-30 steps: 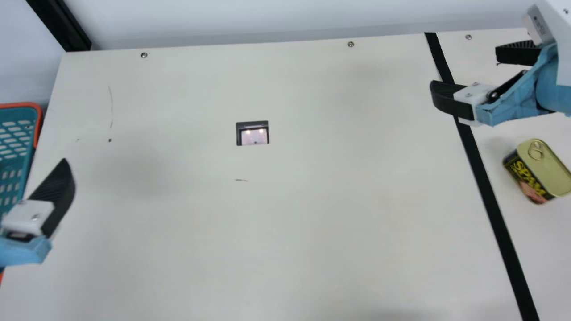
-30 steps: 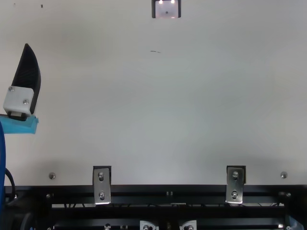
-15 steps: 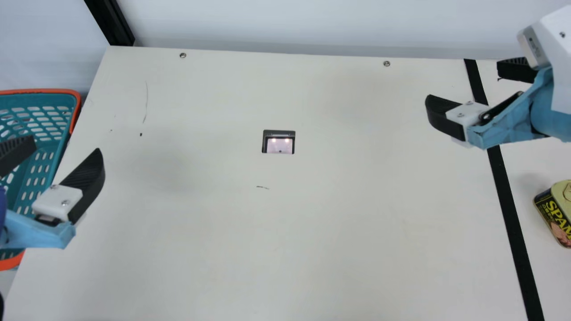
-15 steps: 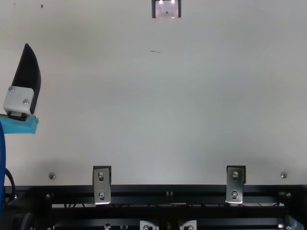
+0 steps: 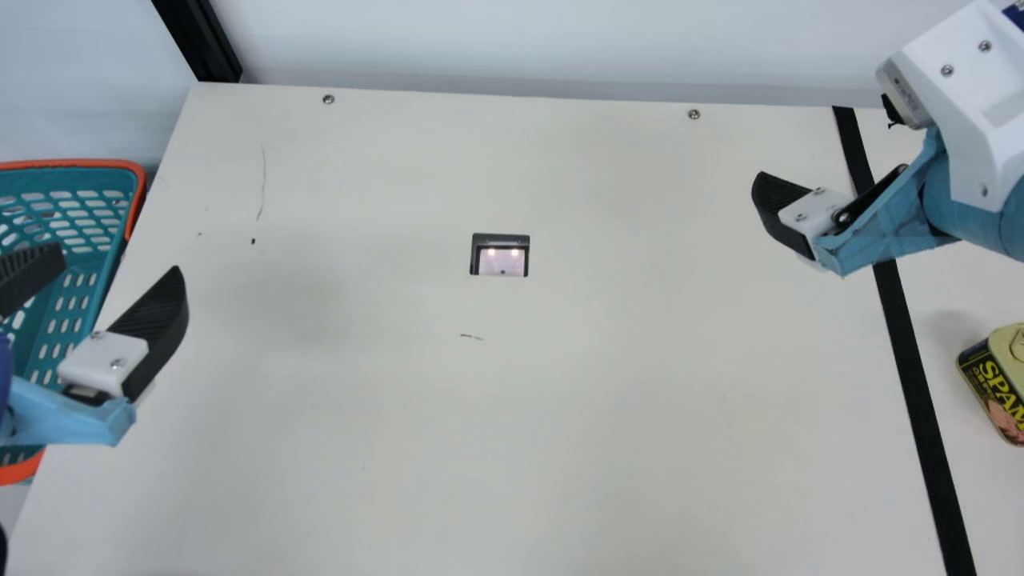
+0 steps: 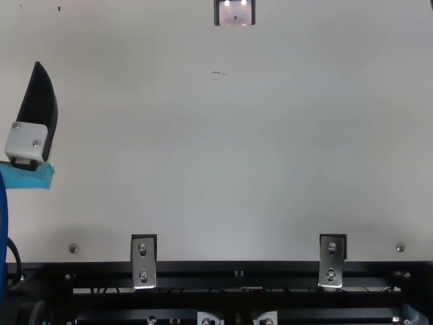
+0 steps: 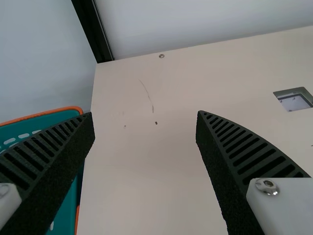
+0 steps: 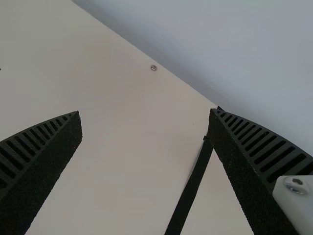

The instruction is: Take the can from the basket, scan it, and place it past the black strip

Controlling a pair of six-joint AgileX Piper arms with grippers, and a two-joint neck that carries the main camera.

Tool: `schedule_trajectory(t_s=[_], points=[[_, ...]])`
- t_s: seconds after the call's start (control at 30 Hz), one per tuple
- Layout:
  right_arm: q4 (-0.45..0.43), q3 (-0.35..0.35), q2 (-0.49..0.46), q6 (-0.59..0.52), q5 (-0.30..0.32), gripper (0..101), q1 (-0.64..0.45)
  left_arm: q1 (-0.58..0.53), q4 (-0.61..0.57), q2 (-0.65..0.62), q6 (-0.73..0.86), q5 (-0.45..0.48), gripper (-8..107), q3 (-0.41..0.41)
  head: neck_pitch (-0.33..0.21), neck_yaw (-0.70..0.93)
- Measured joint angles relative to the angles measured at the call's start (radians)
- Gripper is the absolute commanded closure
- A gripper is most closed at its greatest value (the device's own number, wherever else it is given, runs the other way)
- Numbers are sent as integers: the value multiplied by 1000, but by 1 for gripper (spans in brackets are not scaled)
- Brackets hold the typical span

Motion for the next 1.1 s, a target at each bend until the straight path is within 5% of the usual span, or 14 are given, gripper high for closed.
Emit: schedule_trajectory(t_s=[0.47,0.73,1.1], points=[[-35,63,-95,154,-60,0,72,-32,122,-43,-130,8,9,16,0,0],[-19,190,-253,188,-109,0,94,-31,189,-171,-216,62,9,63,-5,0],[-10,449,-568,223,-170,0,104,-27,253,-465,-332,215,9,82,-5,0]])
